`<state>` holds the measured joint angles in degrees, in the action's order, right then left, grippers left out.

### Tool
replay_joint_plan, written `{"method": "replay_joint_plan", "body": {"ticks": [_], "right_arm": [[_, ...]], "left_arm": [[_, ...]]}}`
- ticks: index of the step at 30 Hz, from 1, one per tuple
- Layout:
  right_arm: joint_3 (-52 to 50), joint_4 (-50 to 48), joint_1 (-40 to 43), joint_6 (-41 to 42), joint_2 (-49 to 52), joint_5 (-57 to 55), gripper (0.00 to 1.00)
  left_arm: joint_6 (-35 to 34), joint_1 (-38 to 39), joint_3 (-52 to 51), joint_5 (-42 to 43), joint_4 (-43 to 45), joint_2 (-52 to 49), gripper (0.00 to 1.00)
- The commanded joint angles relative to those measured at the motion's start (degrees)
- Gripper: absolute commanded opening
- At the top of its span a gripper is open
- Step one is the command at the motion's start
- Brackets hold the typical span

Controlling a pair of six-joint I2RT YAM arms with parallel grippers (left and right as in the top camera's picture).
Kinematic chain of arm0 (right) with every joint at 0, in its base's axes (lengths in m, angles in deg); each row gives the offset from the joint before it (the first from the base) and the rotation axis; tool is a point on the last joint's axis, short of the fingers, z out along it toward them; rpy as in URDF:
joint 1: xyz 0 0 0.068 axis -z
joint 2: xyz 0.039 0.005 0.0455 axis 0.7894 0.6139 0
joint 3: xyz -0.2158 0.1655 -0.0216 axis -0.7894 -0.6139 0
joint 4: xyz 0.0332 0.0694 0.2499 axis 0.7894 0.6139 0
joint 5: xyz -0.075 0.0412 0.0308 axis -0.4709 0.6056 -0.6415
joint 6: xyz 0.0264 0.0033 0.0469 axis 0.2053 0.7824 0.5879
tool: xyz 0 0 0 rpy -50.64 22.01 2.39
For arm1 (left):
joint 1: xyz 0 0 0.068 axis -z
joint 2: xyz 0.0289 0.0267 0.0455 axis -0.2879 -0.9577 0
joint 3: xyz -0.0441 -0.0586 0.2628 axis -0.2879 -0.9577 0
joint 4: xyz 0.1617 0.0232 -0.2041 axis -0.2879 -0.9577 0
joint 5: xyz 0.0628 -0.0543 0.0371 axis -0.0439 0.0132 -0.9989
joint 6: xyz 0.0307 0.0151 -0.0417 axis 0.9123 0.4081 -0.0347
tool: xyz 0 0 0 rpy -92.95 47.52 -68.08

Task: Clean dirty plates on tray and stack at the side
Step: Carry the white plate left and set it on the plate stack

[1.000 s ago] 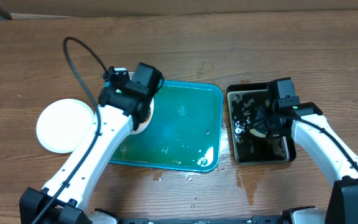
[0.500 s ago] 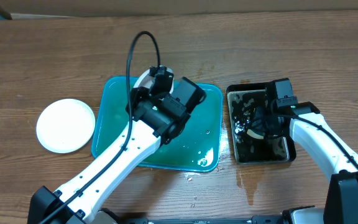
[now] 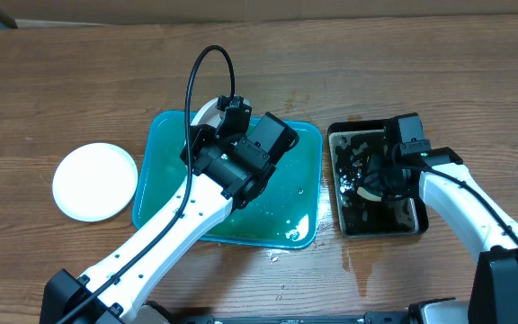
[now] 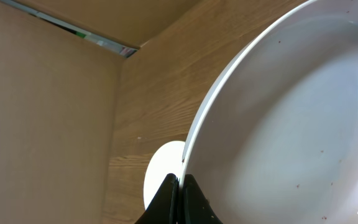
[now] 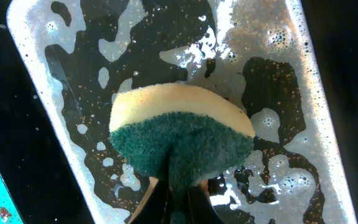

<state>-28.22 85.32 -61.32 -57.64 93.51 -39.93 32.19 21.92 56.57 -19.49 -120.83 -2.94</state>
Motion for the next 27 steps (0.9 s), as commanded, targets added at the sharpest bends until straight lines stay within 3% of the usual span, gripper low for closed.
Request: {"method": "replay_joint_plan", "body": {"ticks": [1,6,10,14,27], "right_arm": [[-0.24,-0.37,-0.07,-0.15,0.31,0.33,0.04],[-0.24,-0.44,-0.07,-0.2,0.31,0.33,0.04],[-0.24,-0.72,-0.07,-1.36,0.31,1.53,0.04],[-0.24,-3.8,-0.07,-6.45,0.37,9.51,0.04],[-0.24,-6.82,-0.07,-6.16,2.82,9.73,0.04]], "left_arm": [[-0.83,-0.04,1.05,-1.7,-0.22,1.27,0.04],[-5.44,-1.73,1.05,0.44,-1.99,1.31,0.04],[-9.84,-5.57,1.11,9.01,-5.03,1.42,0.04],[-16.65,-11.61,1.11,19.23,-8.59,2.47,0.04],[-16.33,-42.86,1.07,52.39,-8.57,6.14,0.04]]}}
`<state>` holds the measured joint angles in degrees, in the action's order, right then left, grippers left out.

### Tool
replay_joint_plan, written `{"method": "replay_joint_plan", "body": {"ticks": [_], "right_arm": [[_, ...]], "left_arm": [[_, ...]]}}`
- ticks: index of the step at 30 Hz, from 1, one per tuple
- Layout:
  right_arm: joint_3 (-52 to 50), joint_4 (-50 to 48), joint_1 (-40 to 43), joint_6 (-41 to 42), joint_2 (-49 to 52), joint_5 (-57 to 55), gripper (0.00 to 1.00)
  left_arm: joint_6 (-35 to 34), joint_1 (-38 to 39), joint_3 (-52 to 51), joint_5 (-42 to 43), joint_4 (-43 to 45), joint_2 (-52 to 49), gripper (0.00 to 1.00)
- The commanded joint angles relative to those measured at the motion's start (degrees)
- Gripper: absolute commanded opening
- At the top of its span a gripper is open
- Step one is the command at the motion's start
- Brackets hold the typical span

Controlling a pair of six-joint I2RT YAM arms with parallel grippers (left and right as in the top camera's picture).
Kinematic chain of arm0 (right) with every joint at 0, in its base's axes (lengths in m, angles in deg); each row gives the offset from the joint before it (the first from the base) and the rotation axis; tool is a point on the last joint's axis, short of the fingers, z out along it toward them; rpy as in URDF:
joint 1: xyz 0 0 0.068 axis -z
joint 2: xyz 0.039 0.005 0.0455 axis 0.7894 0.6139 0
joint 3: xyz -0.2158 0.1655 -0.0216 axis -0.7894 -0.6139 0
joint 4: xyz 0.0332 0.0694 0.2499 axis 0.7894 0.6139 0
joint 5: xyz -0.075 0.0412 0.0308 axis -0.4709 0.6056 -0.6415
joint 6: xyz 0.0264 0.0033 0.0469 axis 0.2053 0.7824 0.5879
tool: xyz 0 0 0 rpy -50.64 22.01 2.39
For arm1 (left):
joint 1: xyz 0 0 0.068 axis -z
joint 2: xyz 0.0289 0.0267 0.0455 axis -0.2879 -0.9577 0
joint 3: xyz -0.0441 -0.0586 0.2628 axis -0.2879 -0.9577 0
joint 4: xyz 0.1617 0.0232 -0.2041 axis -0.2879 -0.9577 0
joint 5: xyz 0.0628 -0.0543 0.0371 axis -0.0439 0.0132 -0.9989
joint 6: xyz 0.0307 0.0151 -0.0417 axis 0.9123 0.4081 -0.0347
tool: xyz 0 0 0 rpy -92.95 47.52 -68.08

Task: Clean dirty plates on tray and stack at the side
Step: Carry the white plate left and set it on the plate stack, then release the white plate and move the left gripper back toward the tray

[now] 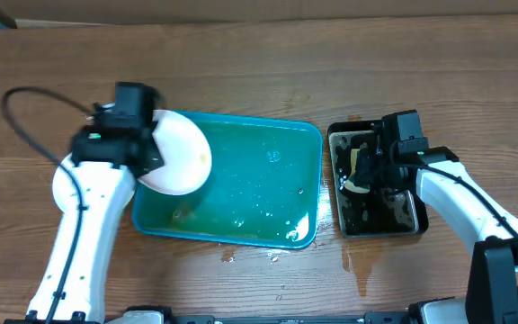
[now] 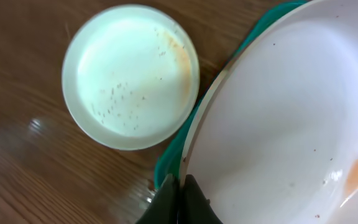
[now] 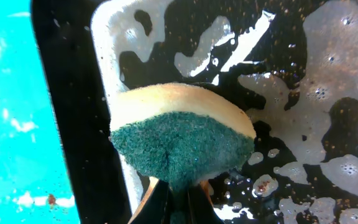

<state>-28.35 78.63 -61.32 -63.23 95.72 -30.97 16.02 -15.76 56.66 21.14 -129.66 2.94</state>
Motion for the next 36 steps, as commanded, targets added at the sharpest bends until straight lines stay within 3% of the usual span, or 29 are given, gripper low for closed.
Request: {"method": "replay_joint_plan", "body": {"ticks": [1,13,23,25,28,29,36], "right_arm": [[-0.11,-0.02,-0.07,-0.57,0.68,0.76,0.04],[-0.11,0.87,-0.07,-0.57,0.7,0.76,0.04],[-0.11,0.98,-0.07,-0.57,0.7,0.76,0.04],[-0.11,1.09,-0.07,-0.57,0.7,0.76,0.04],[-0.11,1.11,-0.07,-0.57,0.7,0.76,0.04],[-0.11,1.11,-0.07,-0.57,0.68,0.76,0.04],[-0.11,1.4,-0.07,-0.59,0.7,0.76,0.04]], "left_arm": [[-0.13,-7.1,0.98,13.07,0.22,0.17,0.04],[-0.15,-31.67,0.92,17.86,1.38,-4.92,0.04],[-0.2,-38.51,0.92,17.73,3.78,-12.09,0.06],[-0.22,-38.91,0.92,17.99,3.91,-12.55,0.15],[-0.17,-38.93,0.96,18.51,3.93,-12.46,0.63],[-0.15,-38.93,0.96,19.34,3.85,-12.44,0.68],[8.17,-36.02,1.01,36.61,-2.1,-12.41,0.61]]}}
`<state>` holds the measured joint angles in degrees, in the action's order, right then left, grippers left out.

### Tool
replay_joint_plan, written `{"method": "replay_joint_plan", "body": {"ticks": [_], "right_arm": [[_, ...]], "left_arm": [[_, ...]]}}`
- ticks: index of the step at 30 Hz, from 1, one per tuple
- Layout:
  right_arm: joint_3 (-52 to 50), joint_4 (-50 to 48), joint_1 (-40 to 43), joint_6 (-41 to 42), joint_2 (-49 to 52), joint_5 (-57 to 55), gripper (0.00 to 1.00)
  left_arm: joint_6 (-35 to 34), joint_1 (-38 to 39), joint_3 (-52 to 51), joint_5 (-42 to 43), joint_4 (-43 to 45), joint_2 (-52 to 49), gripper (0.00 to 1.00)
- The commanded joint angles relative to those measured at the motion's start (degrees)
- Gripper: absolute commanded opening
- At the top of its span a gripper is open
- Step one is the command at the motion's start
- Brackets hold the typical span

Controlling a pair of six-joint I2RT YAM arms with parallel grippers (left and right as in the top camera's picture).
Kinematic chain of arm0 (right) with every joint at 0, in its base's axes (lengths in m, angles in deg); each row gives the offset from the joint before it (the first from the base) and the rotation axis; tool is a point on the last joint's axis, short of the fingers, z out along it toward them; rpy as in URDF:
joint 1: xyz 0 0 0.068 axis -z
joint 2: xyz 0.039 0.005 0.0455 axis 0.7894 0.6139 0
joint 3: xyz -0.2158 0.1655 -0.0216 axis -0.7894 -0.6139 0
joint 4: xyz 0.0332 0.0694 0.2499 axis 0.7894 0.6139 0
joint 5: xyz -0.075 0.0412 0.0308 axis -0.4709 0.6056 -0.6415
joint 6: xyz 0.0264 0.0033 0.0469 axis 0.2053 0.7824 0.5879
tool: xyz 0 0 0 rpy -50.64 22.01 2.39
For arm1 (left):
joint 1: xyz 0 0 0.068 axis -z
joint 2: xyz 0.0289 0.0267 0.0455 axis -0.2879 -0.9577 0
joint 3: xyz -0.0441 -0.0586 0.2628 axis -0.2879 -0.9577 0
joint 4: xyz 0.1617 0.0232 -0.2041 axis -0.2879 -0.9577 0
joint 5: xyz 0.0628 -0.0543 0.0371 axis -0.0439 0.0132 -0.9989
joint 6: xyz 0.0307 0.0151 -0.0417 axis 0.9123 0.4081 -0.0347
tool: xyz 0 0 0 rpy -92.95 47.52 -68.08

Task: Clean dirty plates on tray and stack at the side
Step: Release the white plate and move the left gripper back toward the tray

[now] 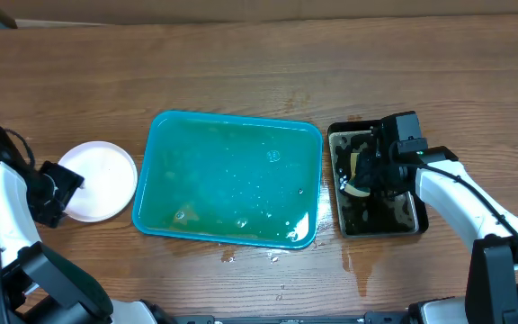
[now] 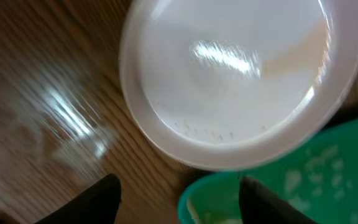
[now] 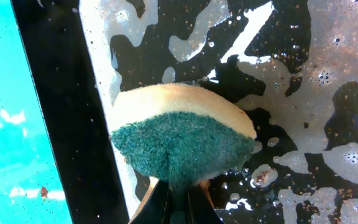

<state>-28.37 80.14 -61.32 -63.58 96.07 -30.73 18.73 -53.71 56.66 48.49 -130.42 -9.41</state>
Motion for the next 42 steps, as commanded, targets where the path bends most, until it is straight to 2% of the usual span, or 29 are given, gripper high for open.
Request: {"method": "replay_joint_plan", "body": {"ticks": [1,4,5,6,7,8,11,16,22,28,36,42], "right_arm": [[-0.09,-0.02,-0.07,-0.22,0.35,0.52,0.04],[-0.09,0.15,-0.07,-0.24,0.35,0.5,0.04],[-0.09,0.24,-0.07,-0.24,0.35,0.5,0.04],[-0.09,0.33,-0.07,-0.24,0.33,0.5,0.04],[-0.09,0.44,-0.07,-0.26,0.35,0.5,0.04],[-0.09,0.5,-0.07,-0.26,0.35,0.5,0.04],[-0.09,0.87,-0.07,-0.28,0.35,0.48,0.04],[-0.09,1.36,-0.07,-0.28,0.35,0.48,0.04],[-0.09,1.79,-0.07,-0.28,0.35,0.46,0.04],[-0.09,1.84,-0.07,-0.26,0.35,0.46,0.04],[-0.09,2.23,-0.07,-0.28,0.35,0.46,0.04],[-0.09,2.29,-0.07,-0.26,0.35,0.46,0.04]], "left_arm": [[6.69,3.06,1.01,9.16,-2.43,-0.07,0.58],[8.07,7.41,0.79,5.2,-7.08,-0.07,0.55],[8.63,8.94,0.57,4.0,-8.48,-0.07,0.47],[8.74,10.62,0.31,2.36,-10.03,-0.07,0.34],[8.74,12.07,0.0,0.98,-11.3,-0.07,0.12],[8.66,13.7,-0.42,-0.46,-12.52,-0.07,0.04],[7.13,17.11,-1.99,-2.54,-14.4,-0.07,0.04],[5.31,17.49,-5.81,-2.1,-14.38,1.62,0.04],[3.96,17.49,-12.39,-2.12,-11.65,14.08,0.04],[0.81,17.49,-19.8,-3.32,-4.24,24.9,0.04],[-6.95,17.46,-25.83,-12.85,4.42,22.62,0.04],[-8.2,17.4,-25.97,-15.76,7.67,17.38,0.04]]}}
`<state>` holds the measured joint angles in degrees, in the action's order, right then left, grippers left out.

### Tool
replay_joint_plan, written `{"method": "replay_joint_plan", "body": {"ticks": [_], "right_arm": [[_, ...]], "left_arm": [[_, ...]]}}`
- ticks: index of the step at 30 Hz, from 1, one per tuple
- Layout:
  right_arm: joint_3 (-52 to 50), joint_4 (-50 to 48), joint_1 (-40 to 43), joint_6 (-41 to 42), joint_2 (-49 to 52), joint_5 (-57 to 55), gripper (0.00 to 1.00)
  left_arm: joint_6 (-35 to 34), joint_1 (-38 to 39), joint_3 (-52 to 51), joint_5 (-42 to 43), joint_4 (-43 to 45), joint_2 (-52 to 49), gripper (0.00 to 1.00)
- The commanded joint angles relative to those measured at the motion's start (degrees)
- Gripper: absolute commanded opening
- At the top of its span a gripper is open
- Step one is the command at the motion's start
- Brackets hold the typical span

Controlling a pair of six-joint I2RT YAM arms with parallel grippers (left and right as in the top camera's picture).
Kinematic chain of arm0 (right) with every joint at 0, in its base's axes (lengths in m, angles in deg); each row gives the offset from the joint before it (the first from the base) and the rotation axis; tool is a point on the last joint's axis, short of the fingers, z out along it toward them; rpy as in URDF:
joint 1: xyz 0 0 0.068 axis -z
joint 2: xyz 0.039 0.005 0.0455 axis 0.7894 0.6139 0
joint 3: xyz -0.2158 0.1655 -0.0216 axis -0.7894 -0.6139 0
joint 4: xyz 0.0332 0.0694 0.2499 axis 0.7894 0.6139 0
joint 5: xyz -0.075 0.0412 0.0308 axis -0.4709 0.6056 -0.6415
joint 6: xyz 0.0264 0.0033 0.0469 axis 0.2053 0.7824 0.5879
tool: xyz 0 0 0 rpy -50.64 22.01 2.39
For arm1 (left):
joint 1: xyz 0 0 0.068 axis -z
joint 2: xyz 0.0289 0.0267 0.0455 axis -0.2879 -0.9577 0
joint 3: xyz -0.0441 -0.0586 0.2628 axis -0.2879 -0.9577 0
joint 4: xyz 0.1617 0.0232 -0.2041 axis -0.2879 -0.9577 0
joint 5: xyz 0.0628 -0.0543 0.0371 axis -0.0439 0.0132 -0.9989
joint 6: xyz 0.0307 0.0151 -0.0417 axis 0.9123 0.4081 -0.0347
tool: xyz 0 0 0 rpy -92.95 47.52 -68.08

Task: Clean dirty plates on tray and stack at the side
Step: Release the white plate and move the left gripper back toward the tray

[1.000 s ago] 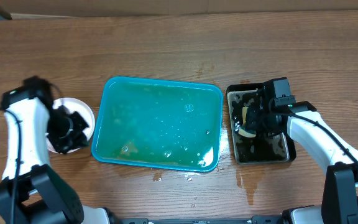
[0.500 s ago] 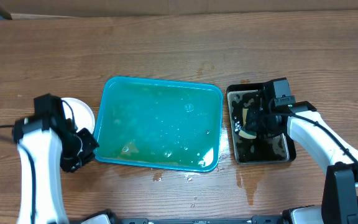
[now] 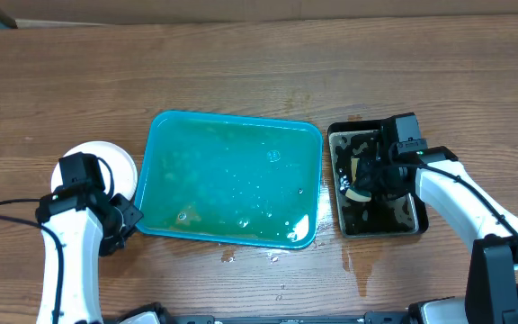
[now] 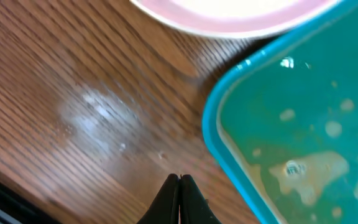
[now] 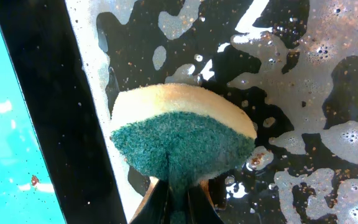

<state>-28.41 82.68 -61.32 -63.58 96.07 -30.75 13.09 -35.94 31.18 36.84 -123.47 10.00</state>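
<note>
A stack of white plates [image 3: 106, 156] sits on the table left of the teal tray [image 3: 308, 135]; my left arm partly covers it. The tray holds only water and suds, no plates. My left gripper [image 3: 126, 219] is shut with nothing in it, low over bare wood by the tray's front-left corner [image 4: 213, 124]. The plate rim [image 4: 241, 15] shows at the top of the left wrist view. My right gripper [image 5: 179, 186] is shut on the yellow-and-green sponge [image 5: 182, 140] over the black tub [image 3: 415, 225].
The black tub [image 5: 55, 124] holds foamy, speckled water and stands right of the tray. A wet patch [image 3: 360, 265] marks the wood in front of it. A cardboard wall [image 3: 259, 9] runs along the table's back edge.
My left gripper was open just over the plate stack at the far left. Now it is shut and empty, over the wood by the tray's front-left corner. The right gripper and sponge barely shifted.
My left gripper first held a white plate over the back of the tray. Then it held that plate at the tray's left edge, beside the plate on the table. Later it was open over the stack, and now it is shut nearby. The right kept the sponge in the tub.
</note>
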Motion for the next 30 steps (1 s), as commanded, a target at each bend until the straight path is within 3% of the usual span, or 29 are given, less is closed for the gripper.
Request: {"method": "replay_joint_plan", "body": {"ticks": [1,17,23,30], "right_arm": [[-0.04,-0.24,-0.07,-0.28,0.35,0.48,0.04],[-0.04,-0.15,-0.07,-0.26,0.35,0.5,0.04],[-0.04,-0.17,-0.07,-0.26,0.35,0.5,0.04],[-0.04,-0.15,-0.07,-0.26,0.35,0.5,0.04]], "left_arm": [[-2.62,-0.37,-0.48,-4.72,1.27,-2.89,0.04],[-2.45,-0.24,-0.48,-4.7,6.86,-15.3,0.04],[5.7,-0.13,-0.52,2.58,10.84,-17.14,0.04],[5.81,0.31,-0.57,4.02,10.32,-17.35,0.04]]}}
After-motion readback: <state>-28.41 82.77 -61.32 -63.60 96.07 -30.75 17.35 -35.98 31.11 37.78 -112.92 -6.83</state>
